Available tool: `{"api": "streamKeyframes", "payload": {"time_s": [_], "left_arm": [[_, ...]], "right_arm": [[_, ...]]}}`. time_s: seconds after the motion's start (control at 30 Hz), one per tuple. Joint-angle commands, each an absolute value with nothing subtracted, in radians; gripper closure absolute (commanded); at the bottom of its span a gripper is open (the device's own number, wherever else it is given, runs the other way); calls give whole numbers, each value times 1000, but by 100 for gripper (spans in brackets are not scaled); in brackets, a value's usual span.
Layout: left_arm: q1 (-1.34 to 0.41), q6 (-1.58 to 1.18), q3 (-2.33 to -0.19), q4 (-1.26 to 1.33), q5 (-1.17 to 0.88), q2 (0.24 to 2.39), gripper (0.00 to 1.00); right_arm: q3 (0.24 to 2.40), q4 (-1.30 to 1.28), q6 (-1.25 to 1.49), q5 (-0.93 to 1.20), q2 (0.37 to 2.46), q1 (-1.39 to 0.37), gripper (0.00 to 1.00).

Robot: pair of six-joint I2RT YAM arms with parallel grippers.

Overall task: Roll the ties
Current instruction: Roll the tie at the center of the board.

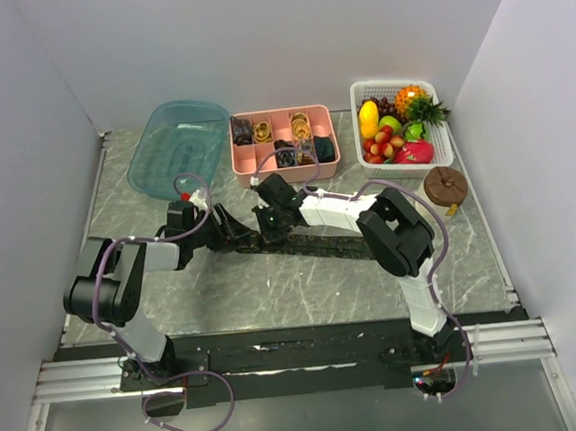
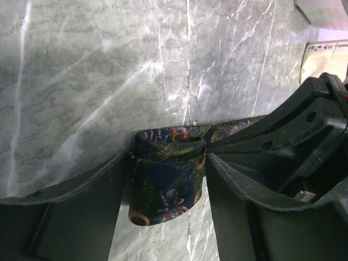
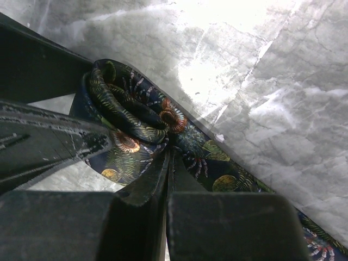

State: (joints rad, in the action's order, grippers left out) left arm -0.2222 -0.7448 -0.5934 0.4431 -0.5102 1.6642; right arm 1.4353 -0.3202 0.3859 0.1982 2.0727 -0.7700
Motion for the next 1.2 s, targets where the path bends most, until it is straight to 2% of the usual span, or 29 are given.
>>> {"api": "streamKeyframes", "payload": {"time_s": [0.0,0.1,0.27,0.43,1.17], "left_arm": [[-233,-715,-545,419,-499,1692,34],[-233,-710,-541,410,-465,1678,34],[-232,-704,-551,359,-368,1625,24],[-232,-680,-572,278,-310,1559,21],[-230,-699,-506,394,-409,1558,27]], "right_arm": [[1465,-298,396,195,2088,-776,100],[1442,-295,396,180,2045,-776,100],[1413,-290,391,156,1964,-776,100],[1405,-278,393,161,1914,-778,100],[1477,-244,402,221,2059,-784,100]]}}
